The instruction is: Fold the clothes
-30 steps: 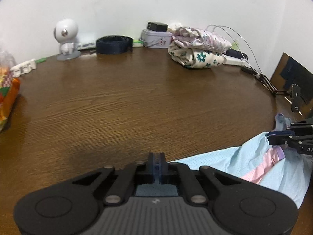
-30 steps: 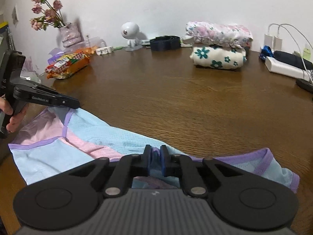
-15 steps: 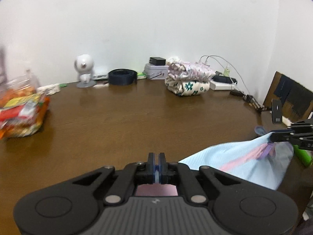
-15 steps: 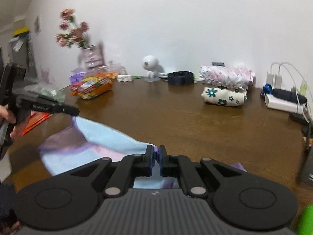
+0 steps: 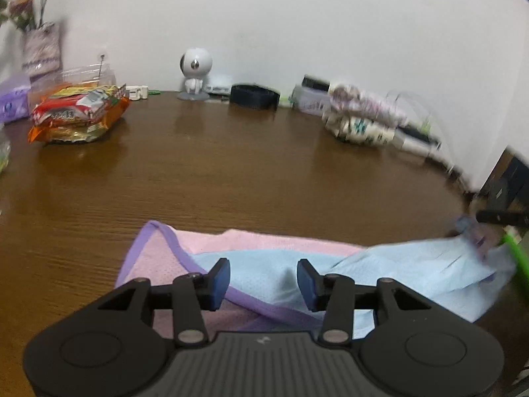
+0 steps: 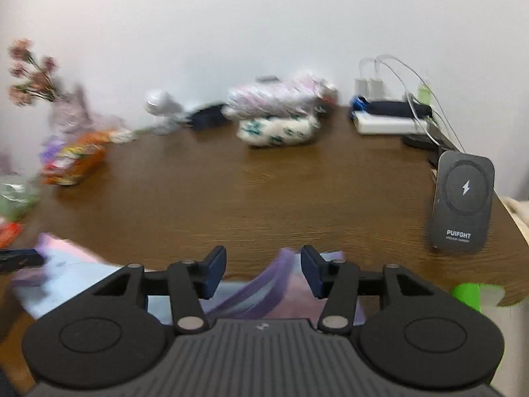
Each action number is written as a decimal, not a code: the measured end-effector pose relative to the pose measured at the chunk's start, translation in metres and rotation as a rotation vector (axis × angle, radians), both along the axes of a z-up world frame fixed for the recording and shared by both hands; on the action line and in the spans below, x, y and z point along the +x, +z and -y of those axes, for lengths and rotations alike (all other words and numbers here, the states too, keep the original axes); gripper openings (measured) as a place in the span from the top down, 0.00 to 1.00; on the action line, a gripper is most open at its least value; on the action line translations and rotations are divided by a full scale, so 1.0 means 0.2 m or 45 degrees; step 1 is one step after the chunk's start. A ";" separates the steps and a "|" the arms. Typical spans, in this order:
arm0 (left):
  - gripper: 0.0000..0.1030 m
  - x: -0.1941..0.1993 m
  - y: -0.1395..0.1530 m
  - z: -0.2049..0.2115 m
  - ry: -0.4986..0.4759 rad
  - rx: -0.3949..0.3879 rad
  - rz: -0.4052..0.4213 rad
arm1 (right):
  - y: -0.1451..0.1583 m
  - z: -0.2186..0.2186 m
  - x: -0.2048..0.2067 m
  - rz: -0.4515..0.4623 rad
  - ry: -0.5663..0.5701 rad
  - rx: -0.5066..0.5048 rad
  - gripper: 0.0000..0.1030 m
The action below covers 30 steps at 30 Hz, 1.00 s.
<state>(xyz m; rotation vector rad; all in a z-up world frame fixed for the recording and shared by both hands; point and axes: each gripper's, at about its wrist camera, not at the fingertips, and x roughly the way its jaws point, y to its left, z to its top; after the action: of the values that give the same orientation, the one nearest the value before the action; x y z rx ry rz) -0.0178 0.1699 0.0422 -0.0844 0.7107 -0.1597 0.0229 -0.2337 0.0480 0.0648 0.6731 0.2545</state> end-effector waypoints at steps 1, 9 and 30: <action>0.58 0.01 -0.02 0.01 0.005 0.012 -0.006 | -0.04 -0.03 0.06 -0.031 -0.014 -0.033 0.53; 0.61 0.03 -0.04 0.05 0.023 0.111 -0.027 | 0.06 0.08 -0.15 0.243 -0.088 0.033 0.98; 0.39 0.07 0.01 -0.25 0.328 -0.164 -0.135 | -0.10 -0.31 -0.46 0.189 0.358 -0.048 0.49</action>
<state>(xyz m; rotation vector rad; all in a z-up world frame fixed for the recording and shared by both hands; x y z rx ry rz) -0.0044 0.2204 0.0448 -0.3078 0.7882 0.0468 -0.0694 -0.1710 0.0280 -0.0849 0.5374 0.5122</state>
